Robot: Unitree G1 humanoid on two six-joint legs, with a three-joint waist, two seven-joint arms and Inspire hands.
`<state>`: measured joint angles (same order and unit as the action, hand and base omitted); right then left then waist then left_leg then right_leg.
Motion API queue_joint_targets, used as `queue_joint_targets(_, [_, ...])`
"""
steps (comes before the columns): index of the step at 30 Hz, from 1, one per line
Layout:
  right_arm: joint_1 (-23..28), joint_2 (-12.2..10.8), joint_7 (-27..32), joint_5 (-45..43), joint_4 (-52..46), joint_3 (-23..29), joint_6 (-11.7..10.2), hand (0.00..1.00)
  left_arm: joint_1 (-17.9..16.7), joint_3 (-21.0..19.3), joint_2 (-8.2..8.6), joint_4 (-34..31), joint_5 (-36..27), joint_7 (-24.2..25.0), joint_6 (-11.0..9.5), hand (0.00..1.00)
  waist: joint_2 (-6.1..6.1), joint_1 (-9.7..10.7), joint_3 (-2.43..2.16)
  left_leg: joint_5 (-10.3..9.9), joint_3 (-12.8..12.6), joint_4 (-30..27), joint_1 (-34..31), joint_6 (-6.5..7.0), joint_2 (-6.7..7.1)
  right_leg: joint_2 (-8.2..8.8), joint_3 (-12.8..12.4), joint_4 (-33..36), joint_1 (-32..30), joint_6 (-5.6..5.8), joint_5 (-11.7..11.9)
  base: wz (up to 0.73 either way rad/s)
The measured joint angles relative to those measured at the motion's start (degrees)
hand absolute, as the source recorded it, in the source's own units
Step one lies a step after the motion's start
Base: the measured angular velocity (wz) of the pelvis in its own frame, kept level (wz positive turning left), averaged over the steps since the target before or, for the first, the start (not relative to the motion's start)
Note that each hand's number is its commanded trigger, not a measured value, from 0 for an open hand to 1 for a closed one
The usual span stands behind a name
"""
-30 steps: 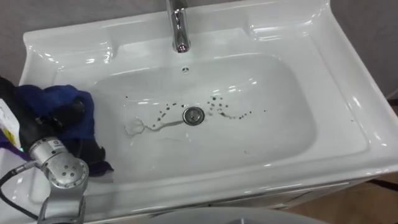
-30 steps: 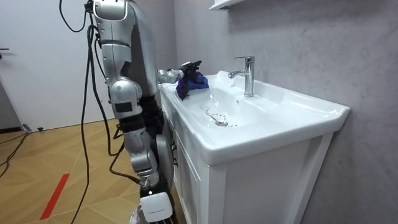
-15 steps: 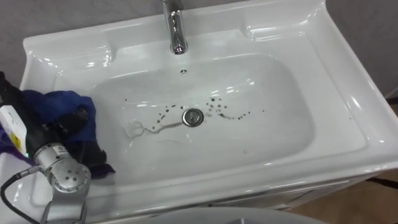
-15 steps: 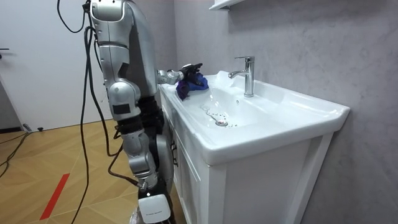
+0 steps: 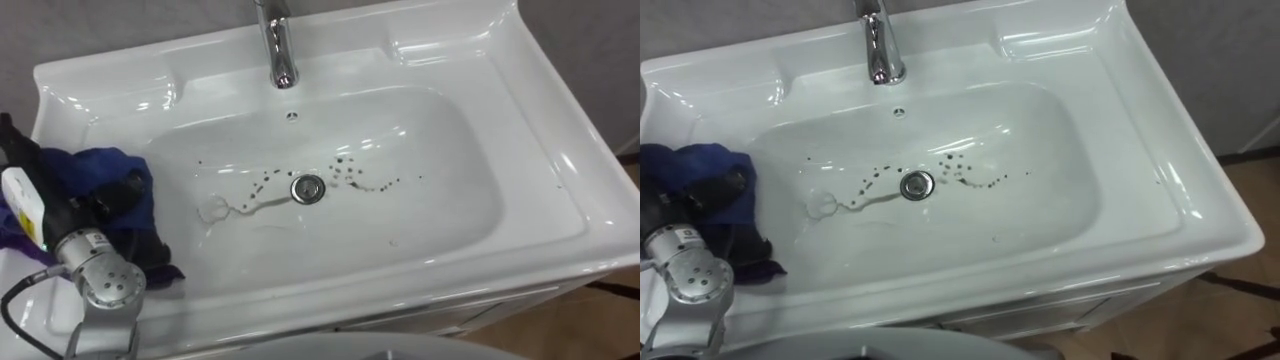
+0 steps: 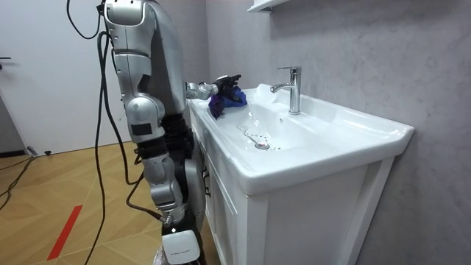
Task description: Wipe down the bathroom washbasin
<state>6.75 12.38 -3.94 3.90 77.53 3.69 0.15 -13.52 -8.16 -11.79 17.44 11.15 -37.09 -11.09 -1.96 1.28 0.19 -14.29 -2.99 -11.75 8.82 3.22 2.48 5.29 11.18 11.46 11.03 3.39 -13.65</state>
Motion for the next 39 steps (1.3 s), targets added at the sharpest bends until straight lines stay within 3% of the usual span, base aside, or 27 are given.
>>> queue_joint_targets(7, [-0.21,0.1,-0.03,-0.64,-0.08,-0.04,0.0,0.0,0.0,0.31,0.03,1.05,5.11,0.26,0.01,0.0,-0.12,-0.07,0.04,-0.01,-0.1,0.16,-0.09,-0.01,0.0,-0.07,0.0,0.0,-0.13,-0.01,0.01,0.0])
queue_joint_targets(12, [-1.17,0.22,0.03,-0.41,0.11,-0.29,0.0,0.0,0.0,3.26,0.03,3.86,7.36,0.71,0.42,0.0,-0.32,-0.03,0.07,0.0,-0.15,0.24,-0.16,-0.01,0.03,-0.09,0.13,-0.04,-0.09,-0.03,0.03,0.0])
queue_joint_targets(20, [-1.21,0.45,0.16,0.48,0.08,-0.19,0.96,0.0,-0.14,5.58,0.01,5.04,12.14,2.18,3.58,0.0,-0.46,0.06,-0.11,0.14,-1.09,0.5,-0.18,-0.12,-0.05,-0.34,0.01,-0.81,-0.28,-0.06,0.55,-0.01])
queue_joint_targets(27, [-1.11,0.69,0.11,0.16,0.06,-0.16,3.32,0.0,0.09,5.63,-0.05,6.32,14.83,4.01,6.1,0.0,-0.5,0.26,-0.95,0.14,-0.99,0.34,-0.04,-0.11,-0.01,-0.32,-0.17,-0.65,0.02,-0.11,0.6,-0.01])
queue_joint_targets(39, [0.12,1.06,0.12,-5.17,-0.21,-0.25,7.75,0.0,1.59,5.9,-1.03,14.1,21.13,4.03,7.11,0.0,-1.21,0.75,-0.83,0.31,-2.24,1.37,2.32,-0.14,-0.52,-0.48,-1.87,0.26,1.01,-0.12,0.59,-0.07])
